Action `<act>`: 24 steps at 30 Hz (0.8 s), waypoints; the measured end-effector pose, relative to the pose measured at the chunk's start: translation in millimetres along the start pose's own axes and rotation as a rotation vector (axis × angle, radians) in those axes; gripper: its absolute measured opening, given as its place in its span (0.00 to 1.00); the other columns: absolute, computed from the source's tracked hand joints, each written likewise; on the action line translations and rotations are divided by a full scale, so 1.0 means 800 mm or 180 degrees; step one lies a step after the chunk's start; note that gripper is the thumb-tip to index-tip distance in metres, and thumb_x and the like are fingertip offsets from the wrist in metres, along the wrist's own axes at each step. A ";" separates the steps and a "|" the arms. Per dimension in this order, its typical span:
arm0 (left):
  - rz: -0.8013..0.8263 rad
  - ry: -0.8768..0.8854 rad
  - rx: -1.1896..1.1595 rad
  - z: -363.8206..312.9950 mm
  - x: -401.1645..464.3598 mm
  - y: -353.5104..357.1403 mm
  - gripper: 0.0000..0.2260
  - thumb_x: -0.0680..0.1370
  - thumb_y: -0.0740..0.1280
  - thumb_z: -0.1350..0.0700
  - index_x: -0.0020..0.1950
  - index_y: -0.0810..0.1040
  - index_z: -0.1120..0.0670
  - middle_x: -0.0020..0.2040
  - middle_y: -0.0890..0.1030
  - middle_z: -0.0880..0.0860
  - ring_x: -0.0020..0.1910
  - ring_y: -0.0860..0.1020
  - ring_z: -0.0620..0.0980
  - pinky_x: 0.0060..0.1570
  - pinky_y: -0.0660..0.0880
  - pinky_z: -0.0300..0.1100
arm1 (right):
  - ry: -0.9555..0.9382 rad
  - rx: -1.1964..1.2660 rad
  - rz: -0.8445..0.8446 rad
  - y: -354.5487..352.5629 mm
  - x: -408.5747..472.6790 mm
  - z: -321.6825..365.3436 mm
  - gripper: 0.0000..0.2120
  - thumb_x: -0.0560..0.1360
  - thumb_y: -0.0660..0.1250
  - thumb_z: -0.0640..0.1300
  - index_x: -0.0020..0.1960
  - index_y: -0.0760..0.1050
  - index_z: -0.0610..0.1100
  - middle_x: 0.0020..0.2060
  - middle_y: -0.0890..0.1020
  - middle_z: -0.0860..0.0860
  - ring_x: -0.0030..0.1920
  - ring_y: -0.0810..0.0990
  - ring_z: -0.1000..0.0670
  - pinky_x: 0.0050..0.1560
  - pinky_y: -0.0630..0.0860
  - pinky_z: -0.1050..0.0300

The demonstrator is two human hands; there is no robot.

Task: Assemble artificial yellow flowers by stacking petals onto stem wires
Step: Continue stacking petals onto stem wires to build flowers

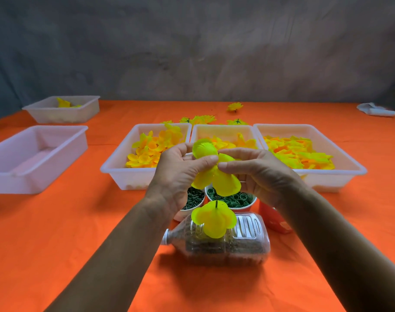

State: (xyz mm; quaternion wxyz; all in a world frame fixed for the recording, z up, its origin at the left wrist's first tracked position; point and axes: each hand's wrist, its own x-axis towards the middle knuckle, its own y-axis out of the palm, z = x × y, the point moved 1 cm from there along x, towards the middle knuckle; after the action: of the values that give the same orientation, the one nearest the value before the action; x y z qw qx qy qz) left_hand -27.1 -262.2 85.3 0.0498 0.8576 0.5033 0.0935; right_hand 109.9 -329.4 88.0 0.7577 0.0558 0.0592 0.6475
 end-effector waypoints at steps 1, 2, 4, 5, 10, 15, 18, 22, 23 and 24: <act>0.0010 -0.0035 0.0024 -0.002 0.001 0.001 0.16 0.69 0.72 0.65 0.56 0.77 0.61 0.43 0.83 0.56 0.39 0.82 0.51 0.42 0.79 0.45 | 0.0025 0.0009 -0.0007 -0.001 0.001 0.003 0.19 0.58 0.72 0.38 0.48 0.80 0.43 0.37 0.85 0.46 0.34 0.84 0.49 0.37 0.81 0.54; 0.0019 -0.0087 0.0065 -0.004 0.001 0.001 0.17 0.70 0.72 0.64 0.57 0.76 0.62 0.45 0.83 0.57 0.41 0.81 0.53 0.45 0.78 0.49 | 0.0037 0.0024 -0.0016 -0.001 0.002 0.007 0.18 0.58 0.72 0.38 0.48 0.80 0.43 0.37 0.85 0.46 0.34 0.84 0.49 0.34 0.81 0.55; 0.0055 -0.0179 0.0142 -0.007 0.003 0.001 0.18 0.70 0.73 0.62 0.59 0.76 0.61 0.49 0.82 0.59 0.43 0.80 0.55 0.45 0.77 0.52 | 0.0088 0.0004 -0.0038 -0.003 0.003 0.014 0.16 0.59 0.71 0.37 0.47 0.80 0.43 0.36 0.85 0.46 0.33 0.83 0.50 0.34 0.81 0.56; 0.0084 -0.0205 0.0150 -0.008 0.003 0.001 0.19 0.70 0.73 0.62 0.59 0.76 0.61 0.50 0.82 0.59 0.43 0.80 0.55 0.44 0.77 0.51 | 0.0139 -0.0017 -0.0040 -0.005 0.004 0.016 0.15 0.61 0.71 0.36 0.48 0.80 0.43 0.36 0.85 0.46 0.33 0.83 0.50 0.34 0.81 0.55; 0.0227 -0.0285 0.0193 -0.013 0.008 0.002 0.11 0.68 0.73 0.65 0.49 0.78 0.57 0.40 0.83 0.55 0.34 0.81 0.50 0.36 0.78 0.46 | 0.0391 -0.0035 -0.0014 -0.006 0.005 0.019 0.10 0.71 0.66 0.31 0.49 0.78 0.42 0.34 0.84 0.46 0.30 0.83 0.50 0.29 0.79 0.58; 0.0298 -0.0516 0.0286 0.002 0.002 -0.009 0.10 0.68 0.72 0.66 0.48 0.79 0.58 0.39 0.83 0.54 0.34 0.81 0.50 0.35 0.79 0.43 | 0.0598 -0.0215 0.0125 -0.003 -0.001 0.009 0.11 0.67 0.68 0.33 0.49 0.78 0.42 0.34 0.84 0.46 0.31 0.83 0.50 0.30 0.79 0.59; 0.0270 -0.0623 0.0220 0.010 0.000 -0.016 0.09 0.69 0.72 0.66 0.46 0.80 0.56 0.37 0.84 0.53 0.33 0.82 0.49 0.31 0.79 0.41 | 0.0651 -0.0268 0.0097 -0.001 0.000 0.003 0.15 0.61 0.71 0.37 0.48 0.79 0.43 0.35 0.85 0.46 0.33 0.84 0.50 0.33 0.81 0.58; 0.0236 -0.0744 0.0202 0.015 0.001 -0.019 0.10 0.68 0.73 0.65 0.47 0.79 0.57 0.37 0.84 0.52 0.33 0.82 0.50 0.33 0.80 0.43 | 0.0720 -0.0315 -0.0010 -0.002 0.004 -0.003 0.13 0.64 0.71 0.35 0.48 0.79 0.42 0.38 0.85 0.44 0.36 0.85 0.48 0.40 0.81 0.53; 0.0229 -0.0777 0.0190 0.016 0.001 -0.020 0.09 0.68 0.72 0.65 0.47 0.79 0.57 0.37 0.84 0.53 0.34 0.82 0.50 0.34 0.80 0.43 | 0.0743 -0.0326 -0.0034 -0.001 0.005 -0.005 0.11 0.66 0.71 0.34 0.48 0.79 0.42 0.38 0.85 0.44 0.36 0.85 0.48 0.40 0.81 0.52; 0.0218 -0.0814 0.0178 0.017 0.002 -0.019 0.09 0.69 0.72 0.65 0.47 0.79 0.57 0.37 0.84 0.53 0.34 0.82 0.50 0.35 0.80 0.44 | 0.0769 -0.0325 -0.0057 -0.001 0.007 -0.006 0.11 0.67 0.70 0.34 0.48 0.79 0.42 0.38 0.85 0.44 0.36 0.85 0.48 0.41 0.81 0.52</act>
State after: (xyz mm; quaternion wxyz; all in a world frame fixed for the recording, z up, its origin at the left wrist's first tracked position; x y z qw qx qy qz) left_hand -36.9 -253.4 69.3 0.0865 0.8802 0.4657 -0.0291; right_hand 110.6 -324.1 83.2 0.7527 -0.0618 0.1176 0.6448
